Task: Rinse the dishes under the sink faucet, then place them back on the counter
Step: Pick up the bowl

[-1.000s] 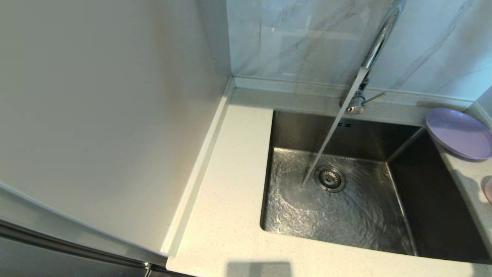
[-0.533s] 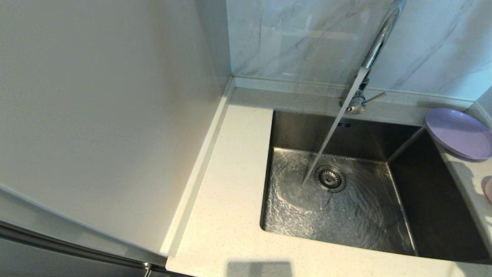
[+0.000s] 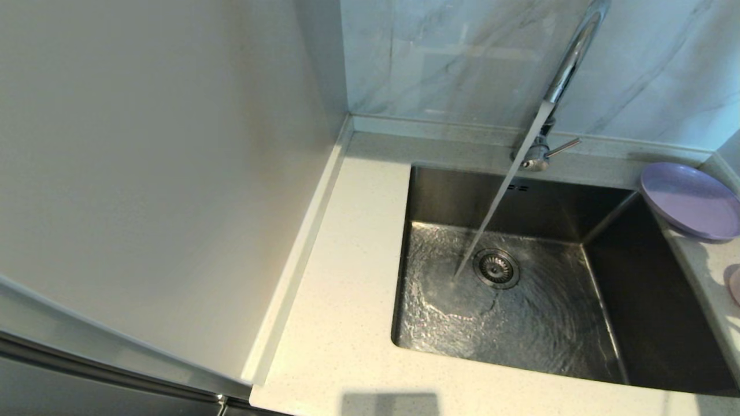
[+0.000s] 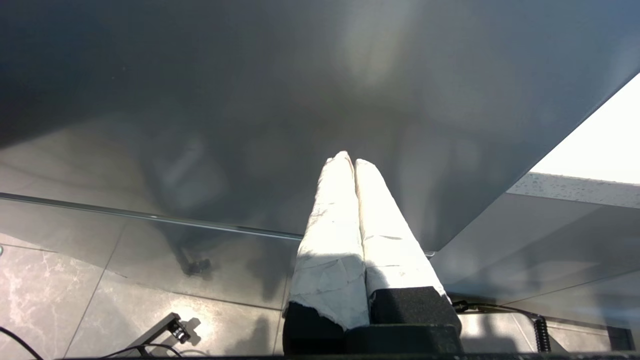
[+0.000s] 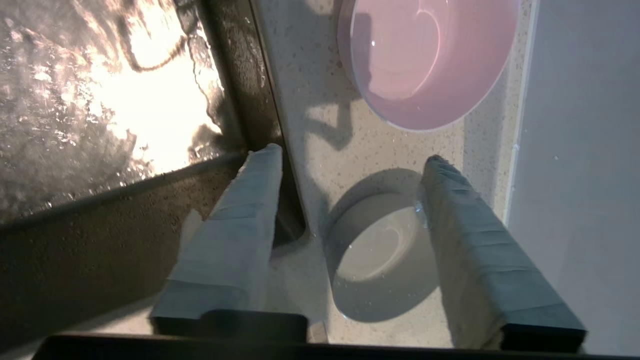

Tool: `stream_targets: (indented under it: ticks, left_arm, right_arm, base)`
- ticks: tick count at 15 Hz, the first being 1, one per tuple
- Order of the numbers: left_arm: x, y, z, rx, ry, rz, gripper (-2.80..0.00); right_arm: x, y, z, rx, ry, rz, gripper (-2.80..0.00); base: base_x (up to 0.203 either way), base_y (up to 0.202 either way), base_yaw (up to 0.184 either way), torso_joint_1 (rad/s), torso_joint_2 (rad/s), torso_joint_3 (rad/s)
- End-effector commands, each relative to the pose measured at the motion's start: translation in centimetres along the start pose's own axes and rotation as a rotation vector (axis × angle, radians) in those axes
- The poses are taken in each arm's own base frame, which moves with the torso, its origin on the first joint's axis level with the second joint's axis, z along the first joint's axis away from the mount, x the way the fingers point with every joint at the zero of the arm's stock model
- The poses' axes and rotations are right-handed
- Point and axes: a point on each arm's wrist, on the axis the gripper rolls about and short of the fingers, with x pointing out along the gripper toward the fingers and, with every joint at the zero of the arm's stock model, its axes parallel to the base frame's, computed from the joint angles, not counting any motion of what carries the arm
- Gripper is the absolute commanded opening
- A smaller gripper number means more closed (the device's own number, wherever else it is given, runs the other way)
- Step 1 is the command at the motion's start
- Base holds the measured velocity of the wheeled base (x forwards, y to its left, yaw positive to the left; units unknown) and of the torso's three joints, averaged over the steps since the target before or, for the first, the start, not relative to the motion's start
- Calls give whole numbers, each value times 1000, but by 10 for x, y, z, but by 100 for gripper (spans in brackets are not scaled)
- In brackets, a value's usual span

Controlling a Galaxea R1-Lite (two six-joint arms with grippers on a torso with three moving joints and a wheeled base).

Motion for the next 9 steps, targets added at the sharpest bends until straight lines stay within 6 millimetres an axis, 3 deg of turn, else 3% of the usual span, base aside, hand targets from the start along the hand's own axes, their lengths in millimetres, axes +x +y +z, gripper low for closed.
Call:
stream_targets:
  ticks: [1,9]
  left_arm:
    - [0,0,0,0,0,0,-280]
    - [0,0,0,0,0,0,-280]
  right_arm:
    - [17,3,4,16,39,-4,0]
    - [70,-4,25,77,20,-41,0]
  base:
    - [0,0,0,0,0,0]
    - [0,0,0,0,0,0]
